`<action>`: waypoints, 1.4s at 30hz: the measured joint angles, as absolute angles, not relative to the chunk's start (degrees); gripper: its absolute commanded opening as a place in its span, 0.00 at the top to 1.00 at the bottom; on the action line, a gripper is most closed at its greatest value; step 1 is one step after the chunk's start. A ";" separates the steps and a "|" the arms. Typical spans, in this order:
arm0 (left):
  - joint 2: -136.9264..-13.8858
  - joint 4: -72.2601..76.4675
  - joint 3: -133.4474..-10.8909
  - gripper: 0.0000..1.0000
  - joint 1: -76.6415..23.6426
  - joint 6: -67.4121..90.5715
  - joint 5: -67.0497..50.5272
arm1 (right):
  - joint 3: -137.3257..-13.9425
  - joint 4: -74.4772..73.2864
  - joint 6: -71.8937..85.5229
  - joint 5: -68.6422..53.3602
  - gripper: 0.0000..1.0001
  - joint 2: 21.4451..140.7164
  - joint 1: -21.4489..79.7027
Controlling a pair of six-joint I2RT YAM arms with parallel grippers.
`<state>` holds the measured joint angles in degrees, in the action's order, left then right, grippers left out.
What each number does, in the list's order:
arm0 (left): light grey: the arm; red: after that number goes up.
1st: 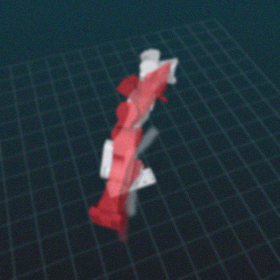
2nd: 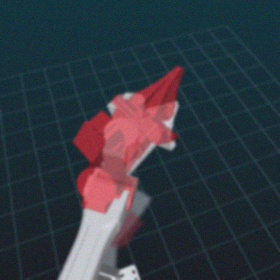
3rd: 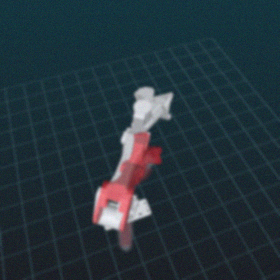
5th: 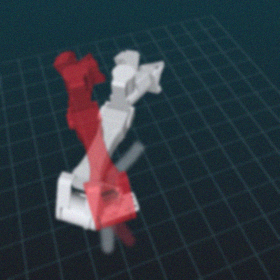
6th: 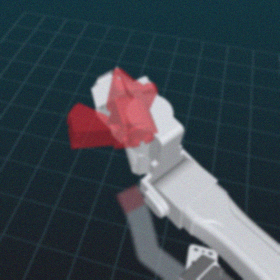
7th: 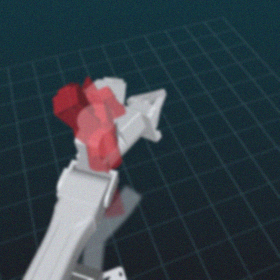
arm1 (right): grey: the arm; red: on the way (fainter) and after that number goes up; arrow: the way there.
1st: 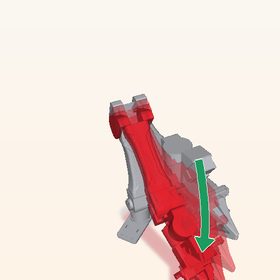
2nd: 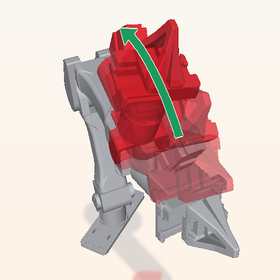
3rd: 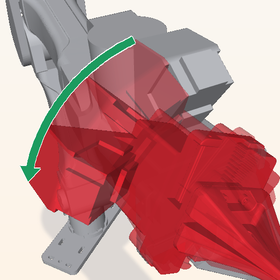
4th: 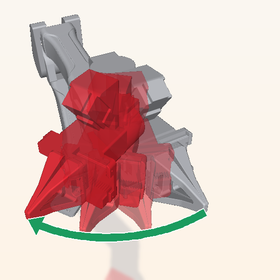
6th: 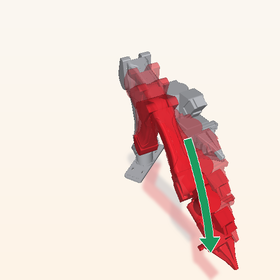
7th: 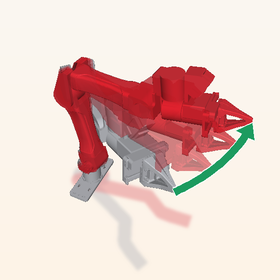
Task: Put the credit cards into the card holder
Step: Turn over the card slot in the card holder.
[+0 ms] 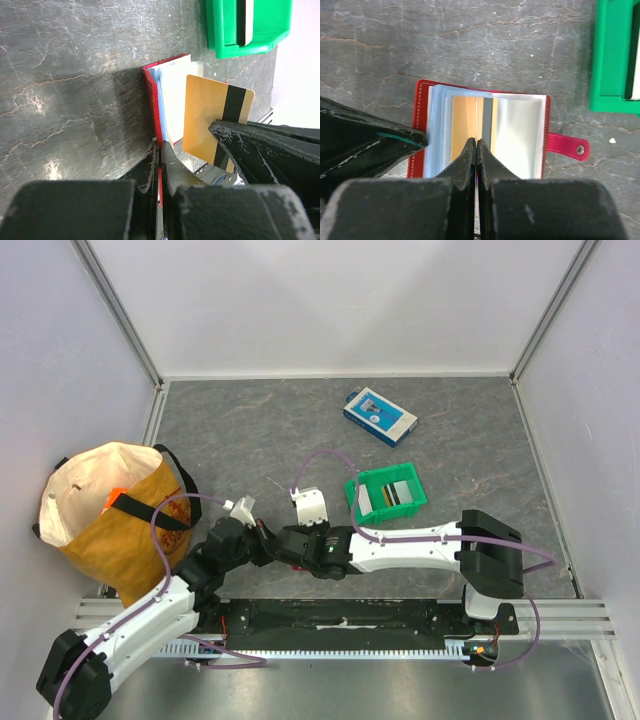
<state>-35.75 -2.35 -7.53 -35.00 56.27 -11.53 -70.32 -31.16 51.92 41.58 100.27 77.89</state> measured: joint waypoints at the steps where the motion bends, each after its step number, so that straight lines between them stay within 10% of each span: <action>1: -35.68 -2.50 -7.62 0.98 -35.00 56.27 -11.55 | -70.35 -31.83 51.94 41.91 1.00 100.29 77.89; 42: -32.03 -6.42 -8.73 0.98 -35.00 56.05 -11.03 | -70.96 -27.27 50.94 40.91 1.00 100.12 77.87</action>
